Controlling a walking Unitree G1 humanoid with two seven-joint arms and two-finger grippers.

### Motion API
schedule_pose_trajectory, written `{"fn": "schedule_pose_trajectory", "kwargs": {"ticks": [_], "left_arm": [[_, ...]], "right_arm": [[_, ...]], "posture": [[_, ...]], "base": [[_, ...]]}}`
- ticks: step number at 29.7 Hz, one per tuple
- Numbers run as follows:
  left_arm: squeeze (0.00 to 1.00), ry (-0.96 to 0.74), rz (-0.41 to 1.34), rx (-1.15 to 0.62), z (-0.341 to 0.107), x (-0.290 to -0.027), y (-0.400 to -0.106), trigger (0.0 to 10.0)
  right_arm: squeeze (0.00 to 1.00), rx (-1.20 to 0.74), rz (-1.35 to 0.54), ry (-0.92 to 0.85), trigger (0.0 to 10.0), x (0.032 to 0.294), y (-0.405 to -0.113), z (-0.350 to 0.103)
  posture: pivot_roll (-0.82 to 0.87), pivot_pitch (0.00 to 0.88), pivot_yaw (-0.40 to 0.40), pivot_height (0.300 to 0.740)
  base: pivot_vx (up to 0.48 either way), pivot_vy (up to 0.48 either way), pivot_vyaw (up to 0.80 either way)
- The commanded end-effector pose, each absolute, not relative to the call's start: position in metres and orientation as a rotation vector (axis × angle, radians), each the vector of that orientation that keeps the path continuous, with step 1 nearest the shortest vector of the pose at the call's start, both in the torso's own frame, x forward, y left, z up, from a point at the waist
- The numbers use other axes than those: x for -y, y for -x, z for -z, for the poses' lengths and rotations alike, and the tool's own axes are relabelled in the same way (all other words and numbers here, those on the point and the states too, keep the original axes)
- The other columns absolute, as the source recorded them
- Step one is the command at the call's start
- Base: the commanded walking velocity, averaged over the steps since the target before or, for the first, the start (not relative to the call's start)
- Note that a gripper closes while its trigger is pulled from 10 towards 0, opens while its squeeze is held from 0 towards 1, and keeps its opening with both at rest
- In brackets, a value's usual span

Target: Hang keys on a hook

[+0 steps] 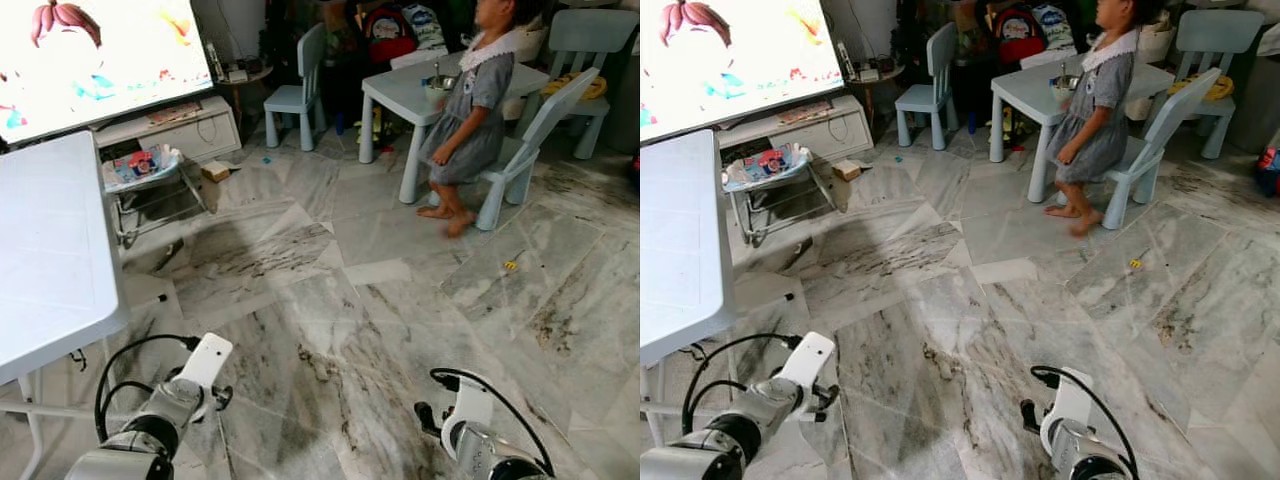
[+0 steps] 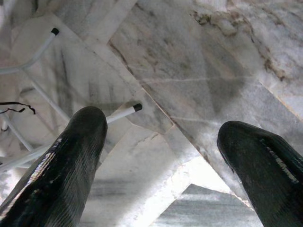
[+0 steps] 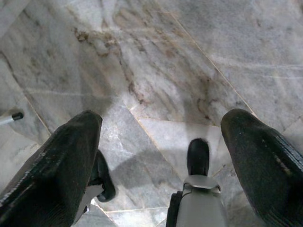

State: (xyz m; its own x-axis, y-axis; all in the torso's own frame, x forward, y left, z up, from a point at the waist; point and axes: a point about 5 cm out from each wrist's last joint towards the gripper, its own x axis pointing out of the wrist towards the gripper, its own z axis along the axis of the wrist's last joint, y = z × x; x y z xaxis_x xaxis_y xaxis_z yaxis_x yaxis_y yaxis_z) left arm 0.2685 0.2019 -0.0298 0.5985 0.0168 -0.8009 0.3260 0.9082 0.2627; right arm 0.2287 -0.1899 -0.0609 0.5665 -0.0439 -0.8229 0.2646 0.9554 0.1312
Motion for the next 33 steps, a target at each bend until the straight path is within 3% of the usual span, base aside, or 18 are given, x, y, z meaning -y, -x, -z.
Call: {"fn": "schedule_pose_trajectory", "kwargs": {"ticks": [1,15,25,33], "left_arm": [[0.00,-0.399,0.164,-0.924,0.029,-0.207,-0.269,10.0],[0.00,-0.351,0.222,-1.039,0.052,-0.195,-0.239,10.0],[0.00,-0.375,0.169,-1.102,0.058,-0.234,-0.216,10.0],[0.00,-0.311,0.130,-1.105,0.061,-0.238,-0.209,10.0]], "right_arm": [[0.00,-0.946,0.160,-0.244,10.0,0.185,-0.233,0.059],[0.00,-0.965,0.148,-0.226,10.0,0.189,-0.226,0.062],[0.00,-1.017,0.147,-0.220,10.0,0.185,-0.209,0.073],[0.00,-1.014,0.138,-0.192,10.0,0.187,-0.210,0.072]], "posture": [[0.08,0.000,0.065,0.740],[0.06,0.000,0.026,0.740],[0.05,0.000,0.021,0.740],[0.04,0.000,0.010,0.740]], "base": [[0.000,0.000,0.00],[0.000,0.000,0.00],[0.000,0.000,0.00],[0.000,0.000,0.00]]}}
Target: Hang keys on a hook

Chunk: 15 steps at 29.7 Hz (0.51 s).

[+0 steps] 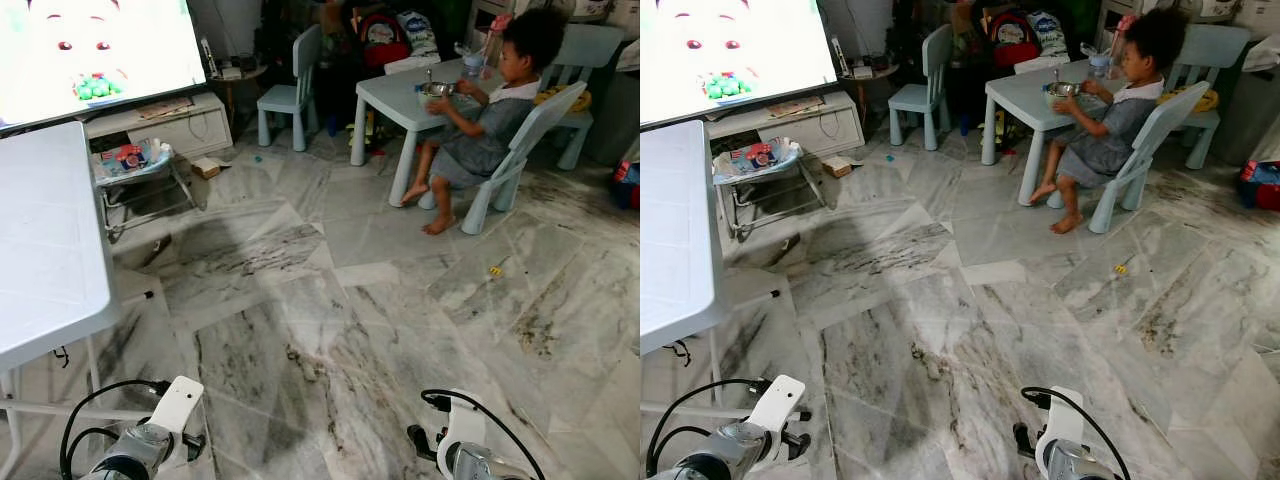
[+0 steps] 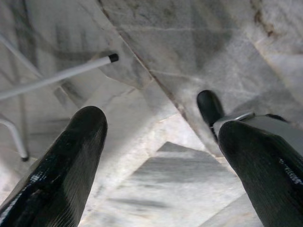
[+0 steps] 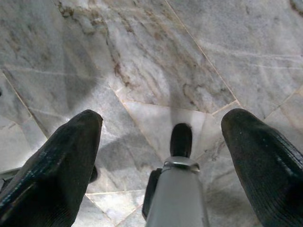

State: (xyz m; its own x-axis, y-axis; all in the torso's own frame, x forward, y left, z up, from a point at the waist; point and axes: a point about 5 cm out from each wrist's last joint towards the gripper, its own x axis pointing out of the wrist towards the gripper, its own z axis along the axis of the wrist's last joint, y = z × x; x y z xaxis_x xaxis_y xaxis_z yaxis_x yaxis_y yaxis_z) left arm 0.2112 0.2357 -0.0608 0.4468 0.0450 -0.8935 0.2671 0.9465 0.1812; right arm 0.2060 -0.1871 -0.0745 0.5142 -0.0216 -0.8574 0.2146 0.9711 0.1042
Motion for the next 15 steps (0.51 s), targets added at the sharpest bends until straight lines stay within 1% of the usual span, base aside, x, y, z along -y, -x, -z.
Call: {"fn": "schedule_pose_trajectory", "kwargs": {"ticks": [1,2,5,10,11,13,15], "left_arm": [[0.00,-0.253,0.100,-1.106,0.063,-0.236,-0.207,10.0],[0.00,-0.211,0.078,-1.104,0.065,-0.232,-0.206,10.0],[0.00,-0.160,0.056,-1.094,0.068,-0.223,-0.205,10.0],[0.00,-0.142,0.099,-1.024,0.066,-0.189,-0.219,10.0],[0.00,-0.137,0.117,-1.019,0.066,-0.179,-0.223,10.0],[0.00,-0.133,0.132,-1.018,0.065,-0.170,-0.225,10.0],[0.00,-0.094,0.140,-1.020,0.065,-0.157,-0.226,10.0]], "right_arm": [[0.00,-1.016,0.136,-0.185,10.0,0.188,-0.210,0.072],[0.00,-1.017,0.135,-0.179,10.0,0.188,-0.210,0.072],[0.00,-1.015,0.132,-0.165,10.0,0.189,-0.211,0.071],[0.00,-1.007,0.132,-0.152,10.0,0.190,-0.212,0.071],[0.00,-1.007,0.132,-0.151,10.0,0.190,-0.212,0.071],[0.00,-1.007,0.132,-0.149,10.0,0.190,-0.212,0.071],[0.00,-1.006,0.132,-0.149,10.0,0.190,-0.213,0.071]], "posture": [[0.04,0.000,0.006,0.740],[0.03,0.000,0.002,0.740],[0.02,0.000,-0.007,0.740],[0.01,0.000,-0.015,0.740],[0.01,0.000,-0.015,0.740],[0.01,0.000,-0.015,0.740],[0.01,0.000,-0.015,0.740]], "base": [[0.000,0.000,0.00],[0.000,0.000,0.00],[0.000,0.000,0.00],[0.000,0.000,0.00],[0.000,0.000,0.00],[0.000,0.000,0.00],[0.000,0.000,0.00]]}}
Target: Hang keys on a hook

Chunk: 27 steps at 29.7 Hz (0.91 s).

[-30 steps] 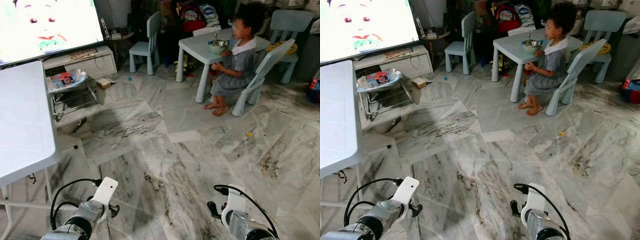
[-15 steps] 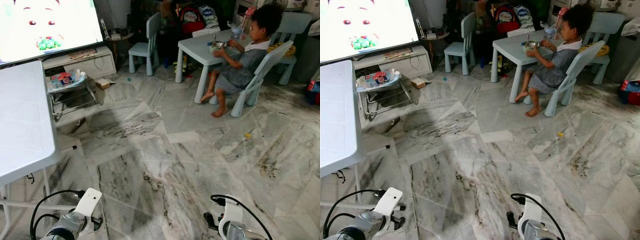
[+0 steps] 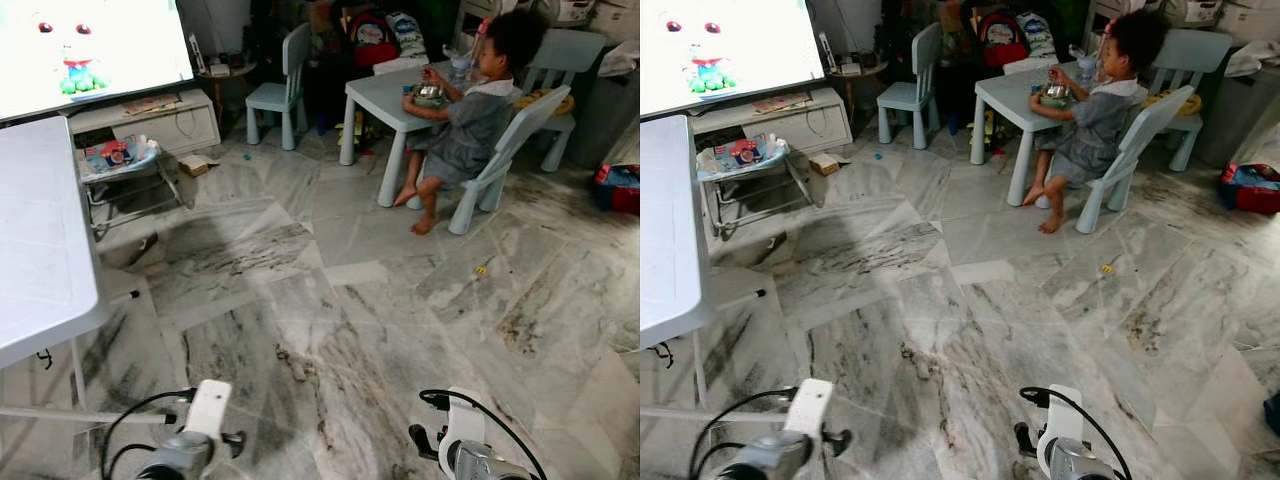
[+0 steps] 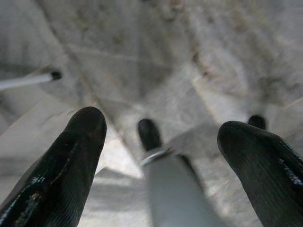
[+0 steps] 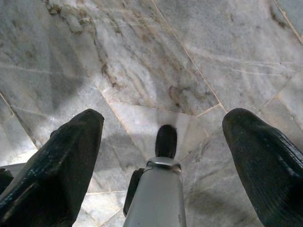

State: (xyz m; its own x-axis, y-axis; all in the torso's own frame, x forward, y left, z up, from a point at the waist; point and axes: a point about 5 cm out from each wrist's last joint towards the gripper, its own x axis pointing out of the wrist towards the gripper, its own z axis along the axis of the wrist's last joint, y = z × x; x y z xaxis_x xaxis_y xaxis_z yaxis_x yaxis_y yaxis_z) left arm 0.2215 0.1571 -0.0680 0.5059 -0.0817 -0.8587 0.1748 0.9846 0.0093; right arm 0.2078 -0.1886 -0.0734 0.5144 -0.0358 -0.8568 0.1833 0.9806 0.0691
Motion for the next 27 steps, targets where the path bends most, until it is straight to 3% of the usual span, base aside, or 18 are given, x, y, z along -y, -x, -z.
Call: {"fn": "schedule_pose_trajectory", "kwargs": {"ticks": [1,3,8,27], "left_arm": [[0.00,-0.075,0.143,-1.022,0.065,-0.152,-0.226,10.0],[0.00,-0.039,0.166,-1.032,0.066,-0.134,-0.225,10.0],[0.00,-0.049,0.186,-1.052,0.069,-0.126,-0.220,10.0],[0.00,-0.147,0.173,-1.082,0.073,-0.132,-0.215,10.0]], "right_arm": [[0.00,-1.006,0.132,-0.149,10.0,0.190,-0.213,0.071],[0.00,-0.999,0.129,-0.162,10.0,0.189,-0.213,0.071],[0.00,-1.000,0.127,-0.170,10.0,0.188,-0.212,0.071],[0.00,-1.033,0.130,-0.148,10.0,0.188,-0.213,0.071]], "posture": [[0.01,0.000,-0.013,0.740],[0.01,0.000,-0.010,0.740],[0.01,0.000,-0.012,0.740],[0.05,0.000,0.015,0.740]], "base": [[0.000,0.000,0.00],[0.000,0.000,0.00],[0.000,0.000,0.00],[0.000,0.000,0.00]]}}
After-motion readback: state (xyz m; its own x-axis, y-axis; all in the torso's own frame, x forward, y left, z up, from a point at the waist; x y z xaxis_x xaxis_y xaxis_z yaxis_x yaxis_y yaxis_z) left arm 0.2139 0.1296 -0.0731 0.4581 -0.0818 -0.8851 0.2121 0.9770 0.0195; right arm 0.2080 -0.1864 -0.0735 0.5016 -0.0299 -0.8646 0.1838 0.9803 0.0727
